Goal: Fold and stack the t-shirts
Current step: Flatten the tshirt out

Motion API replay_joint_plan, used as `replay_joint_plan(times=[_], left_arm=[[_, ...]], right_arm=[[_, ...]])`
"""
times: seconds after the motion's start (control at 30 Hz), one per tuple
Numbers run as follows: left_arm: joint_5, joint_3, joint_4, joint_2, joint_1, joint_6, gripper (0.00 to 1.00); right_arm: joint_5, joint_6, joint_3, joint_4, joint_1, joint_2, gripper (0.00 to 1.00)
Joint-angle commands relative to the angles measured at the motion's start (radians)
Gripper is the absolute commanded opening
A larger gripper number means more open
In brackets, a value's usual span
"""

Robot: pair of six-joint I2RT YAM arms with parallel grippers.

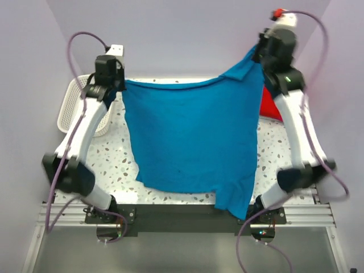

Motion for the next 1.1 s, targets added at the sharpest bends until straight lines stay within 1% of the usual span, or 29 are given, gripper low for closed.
replay_joint_plan(times=[0.0, 0.03, 0.07, 0.1, 0.13, 0.17, 0.2, 0.23, 0.27, 0.3, 0.33, 0.37, 0.4, 0.43, 0.5, 0.53, 0.57, 0.63, 0.73, 0.83, 0.97, 1.07], left_arm=[[-0.045, 0.085, 0.14, 0.234, 0.115, -0.058, 0.34], [-0.031, 0.16, 0.108, 0.347, 0.132, -0.105, 0.72], [-0.019, 0.302, 0.092, 0.396, 0.143, -0.118, 0.88], [-0.017, 0.375, 0.068, 0.444, 0.148, -0.126, 0.98], [-0.007, 0.445, 0.007, 0.525, 0.148, -0.127, 1.0], [0.027, 0.562, -0.026, 0.551, 0.146, -0.132, 1.0], [0.039, 0.593, -0.05, 0.568, 0.142, -0.138, 1.0], [0.05, 0.595, -0.058, 0.56, 0.138, -0.141, 1.0], [0.062, 0.53, -0.043, 0.538, 0.131, -0.14, 1.0], [0.066, 0.47, 0.013, 0.473, 0.116, -0.138, 1.0], [0.07, 0.345, 0.041, 0.44, 0.106, -0.135, 1.0], [0.081, 0.284, 0.061, 0.408, 0.088, -0.135, 1.0], [0.086, 0.232, 0.071, 0.377, 0.079, -0.141, 1.0], [0.092, 0.133, 0.087, 0.325, 0.068, -0.158, 1.0], [0.116, 0.042, 0.098, 0.28, 0.03, -0.169, 1.0], [0.118, -0.039, 0.104, 0.241, 0.014, -0.185, 1.0], [0.127, -0.075, 0.104, 0.224, -0.013, -0.199, 1.0], [0.164, -0.173, 0.118, 0.184, -0.035, -0.242, 1.0], [0.222, -0.265, 0.112, 0.164, -0.052, -0.31, 1.0], [0.259, -0.347, 0.13, 0.15, -0.053, -0.348, 1.0], [0.308, -0.416, 0.169, 0.15, -0.055, -0.368, 1.0], [0.325, -0.445, 0.198, 0.193, -0.055, -0.367, 1.0]], right_arm=[[-0.044, 0.069, 0.187, -0.003, -0.016, 0.39, 0.0], [-0.083, 0.117, 0.29, -0.07, -0.022, 0.472, 0.1], [-0.102, 0.138, 0.397, -0.14, -0.024, 0.556, 0.28], [-0.114, 0.155, 0.573, -0.236, -0.024, 0.613, 0.68], [-0.142, 0.194, 0.616, -0.26, -0.022, 0.657, 0.84], [-0.157, 0.205, 0.575, -0.259, -0.021, 0.64, 0.96], [-0.165, 0.207, 0.499, -0.184, -0.019, 0.605, 0.99], [-0.174, 0.205, 0.398, -0.125, -0.019, 0.544, 0.99], [-0.186, 0.201, 0.189, -0.065, -0.019, 0.428, 0.99], [-0.192, 0.189, 0.101, 0.013, -0.019, 0.368, 0.99], [-0.195, 0.178, 0.037, 0.025, -0.021, 0.326, 0.99], [-0.199, 0.17, -0.05, 0.023, -0.021, 0.262, 0.99], [-0.199, 0.155, -0.085, -0.006, -0.022, 0.24, 0.99], [-0.203, 0.147, -0.117, -0.019, -0.021, 0.22, 0.99], [-0.22, 0.141, -0.229, -0.03, -0.021, 0.154, 0.99], [-0.234, 0.139, -0.273, -0.027, -0.021, 0.128, 0.99], [-0.246, 0.139, -0.353, -0.023, -0.021, 0.087, 0.99], [-0.265, 0.144, -0.425, -0.018, -0.021, 0.051, 0.99], [-0.292, 0.165, -0.578, -0.004, -0.021, -0.001, 0.99], [-0.32, 0.185, -0.678, 0.014, -0.021, -0.042, 0.98], [-0.329, 0.201, -0.771, 0.036, -0.021, -0.067, 0.99], [-0.337, 0.204, -0.815, 0.037, -0.019, -0.061, 0.99]])
